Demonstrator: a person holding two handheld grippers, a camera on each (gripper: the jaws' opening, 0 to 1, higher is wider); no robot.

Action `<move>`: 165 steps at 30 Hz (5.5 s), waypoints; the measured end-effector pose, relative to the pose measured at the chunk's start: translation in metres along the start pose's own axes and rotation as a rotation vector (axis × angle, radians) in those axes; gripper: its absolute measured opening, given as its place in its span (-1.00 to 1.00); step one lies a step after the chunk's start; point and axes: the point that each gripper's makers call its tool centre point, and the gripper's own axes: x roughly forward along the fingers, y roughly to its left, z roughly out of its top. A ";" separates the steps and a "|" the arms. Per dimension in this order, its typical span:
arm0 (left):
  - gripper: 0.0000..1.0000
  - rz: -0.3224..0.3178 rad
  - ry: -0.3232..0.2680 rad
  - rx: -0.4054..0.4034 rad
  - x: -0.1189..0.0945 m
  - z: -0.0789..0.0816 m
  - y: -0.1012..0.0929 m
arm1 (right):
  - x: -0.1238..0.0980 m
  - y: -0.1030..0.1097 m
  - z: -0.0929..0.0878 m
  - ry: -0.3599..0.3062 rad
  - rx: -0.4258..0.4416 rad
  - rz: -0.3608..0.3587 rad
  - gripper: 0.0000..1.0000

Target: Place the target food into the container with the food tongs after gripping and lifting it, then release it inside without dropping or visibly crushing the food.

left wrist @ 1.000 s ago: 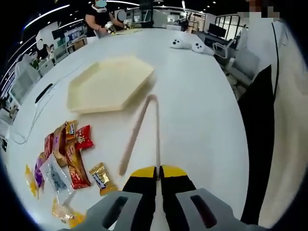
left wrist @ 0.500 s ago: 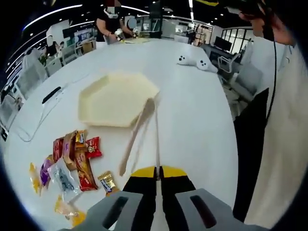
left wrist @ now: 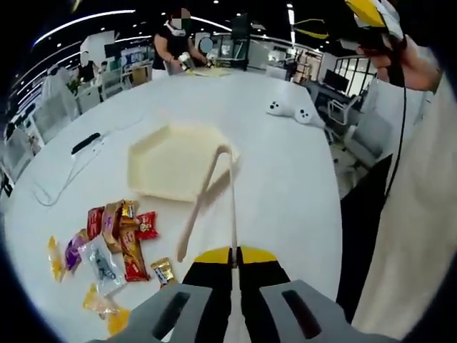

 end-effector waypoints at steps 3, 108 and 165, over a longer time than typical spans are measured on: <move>-1.00 -0.001 -0.046 -0.041 -0.010 0.008 0.001 | -0.002 -0.005 0.000 -0.001 0.000 -0.005 0.24; -1.00 -0.517 -0.299 0.169 -0.141 0.151 -0.127 | -0.008 0.118 0.003 0.152 -0.274 0.973 -0.29; -1.00 -0.469 -0.282 0.209 -0.148 0.140 -0.128 | -0.012 0.126 -0.006 0.209 -0.256 0.946 -0.39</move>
